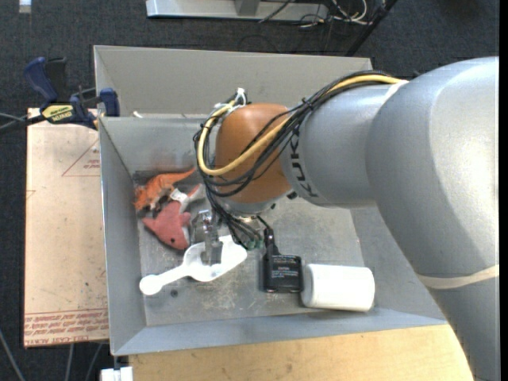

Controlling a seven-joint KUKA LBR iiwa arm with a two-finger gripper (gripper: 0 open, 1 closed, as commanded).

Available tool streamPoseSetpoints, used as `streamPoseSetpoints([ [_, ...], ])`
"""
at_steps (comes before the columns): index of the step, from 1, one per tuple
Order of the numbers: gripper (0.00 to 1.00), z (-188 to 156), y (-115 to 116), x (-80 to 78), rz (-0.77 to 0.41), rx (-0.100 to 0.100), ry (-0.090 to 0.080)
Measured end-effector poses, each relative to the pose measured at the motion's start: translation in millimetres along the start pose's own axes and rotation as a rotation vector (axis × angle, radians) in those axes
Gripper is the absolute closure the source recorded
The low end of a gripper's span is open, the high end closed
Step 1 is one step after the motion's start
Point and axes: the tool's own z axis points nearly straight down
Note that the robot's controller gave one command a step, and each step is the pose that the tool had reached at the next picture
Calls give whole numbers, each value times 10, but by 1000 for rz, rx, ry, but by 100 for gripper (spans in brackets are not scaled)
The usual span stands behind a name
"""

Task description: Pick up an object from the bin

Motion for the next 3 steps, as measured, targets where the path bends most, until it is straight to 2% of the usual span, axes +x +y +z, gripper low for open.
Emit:
streamPoseSetpoints([
  [1, 0, -1009, 88, 60, 10, -1, 1],
  [2, 0, -1121, 98, 47, 12, -1, -6],
  [3, 0, -864, 98, 169, -62, -1, -8],
])
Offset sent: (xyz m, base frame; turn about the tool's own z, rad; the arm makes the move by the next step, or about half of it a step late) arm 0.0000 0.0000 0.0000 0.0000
